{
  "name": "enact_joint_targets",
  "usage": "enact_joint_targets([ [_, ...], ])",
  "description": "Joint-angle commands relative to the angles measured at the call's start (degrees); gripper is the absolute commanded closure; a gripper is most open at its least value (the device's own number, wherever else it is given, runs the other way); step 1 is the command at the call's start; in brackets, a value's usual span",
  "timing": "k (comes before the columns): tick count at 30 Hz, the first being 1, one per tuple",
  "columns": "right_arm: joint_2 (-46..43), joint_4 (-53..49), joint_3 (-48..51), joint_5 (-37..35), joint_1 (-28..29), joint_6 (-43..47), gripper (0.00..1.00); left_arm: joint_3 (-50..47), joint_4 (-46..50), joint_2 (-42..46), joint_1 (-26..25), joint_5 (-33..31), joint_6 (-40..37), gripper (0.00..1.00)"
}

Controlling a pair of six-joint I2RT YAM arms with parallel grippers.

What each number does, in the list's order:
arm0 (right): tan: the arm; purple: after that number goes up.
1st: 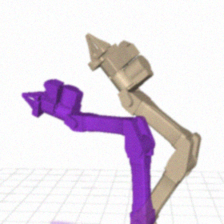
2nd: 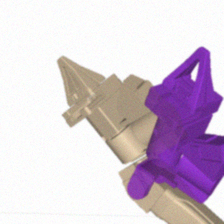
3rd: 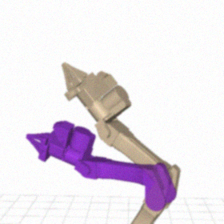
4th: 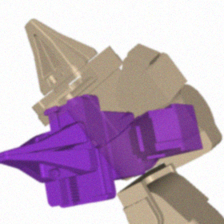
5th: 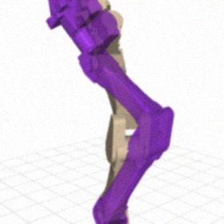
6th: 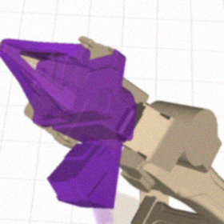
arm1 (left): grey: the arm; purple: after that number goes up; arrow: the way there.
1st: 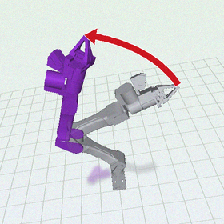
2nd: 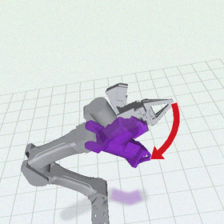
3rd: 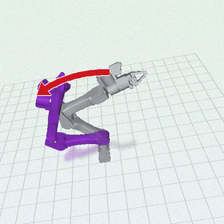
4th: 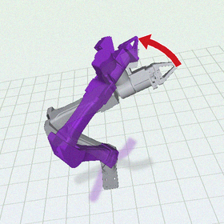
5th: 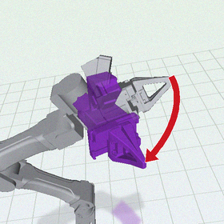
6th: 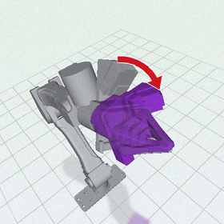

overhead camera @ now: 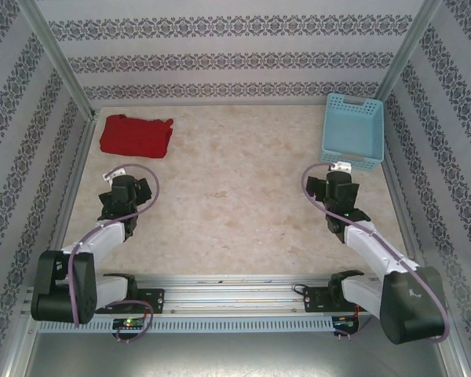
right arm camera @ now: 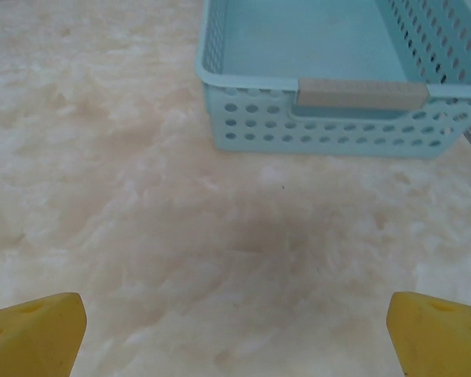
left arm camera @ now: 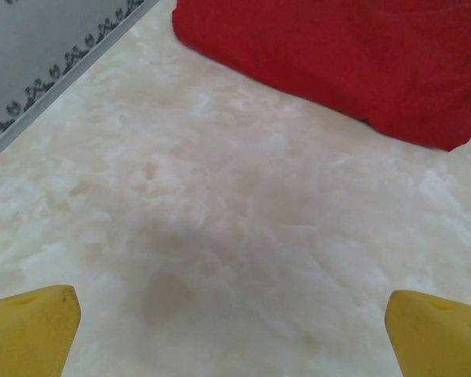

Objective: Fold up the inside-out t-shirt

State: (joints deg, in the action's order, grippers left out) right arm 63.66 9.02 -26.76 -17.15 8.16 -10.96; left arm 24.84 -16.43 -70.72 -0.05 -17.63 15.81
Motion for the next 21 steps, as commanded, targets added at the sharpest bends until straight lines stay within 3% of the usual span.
enact_joint_targets([
  [1, 4.51, 12.91, 1.92, 1.17, -0.56, 5.78, 0.02, -3.49, -17.93, -4.22, -0.65, 4.35, -5.71, 0.00],
  [5, 8.04, 21.52, 4.41, 3.02, -0.41, 8.28, 0.02, -4.57, -25.11, -6.54, -0.65, 8.21, -8.38, 0.00],
  [10, 9.18, 27.02, 5.51, 6.30, -0.72, 11.47, 0.02, -1.98, -25.02, -9.48, -0.64, 12.07, -13.01, 0.00],
  [12, 10.03, 28.96, 5.67, 8.05, -0.77, 13.25, 0.02, -3.78, -30.02, -10.60, -0.64, 13.51, -14.53, 0.00],
  [14, 10.60, 30.59, 5.92, 9.84, -1.10, 14.45, 0.02, -7.50, -42.37, -15.41, -0.64, 14.57, -15.51, 0.00],
  [17, 11.45, 33.12, 6.37, 13.34, -2.22, 15.09, 0.02, -9.56, -52.92, -21.71, -0.60, 16.52, -16.48, 0.00],
  [19, 12.37, 35.06, 6.57, 14.60, -2.99, 14.81, 0.02, -7.44, -44.19, -19.05, -0.52, 14.78, -15.30, 0.00],
  [21, 14.08, 37.48, 6.72, 16.51, -4.12, 13.94, 0.02, -5.91, -44.30, -20.60, -0.51, 14.83, -15.79, 0.00],
])
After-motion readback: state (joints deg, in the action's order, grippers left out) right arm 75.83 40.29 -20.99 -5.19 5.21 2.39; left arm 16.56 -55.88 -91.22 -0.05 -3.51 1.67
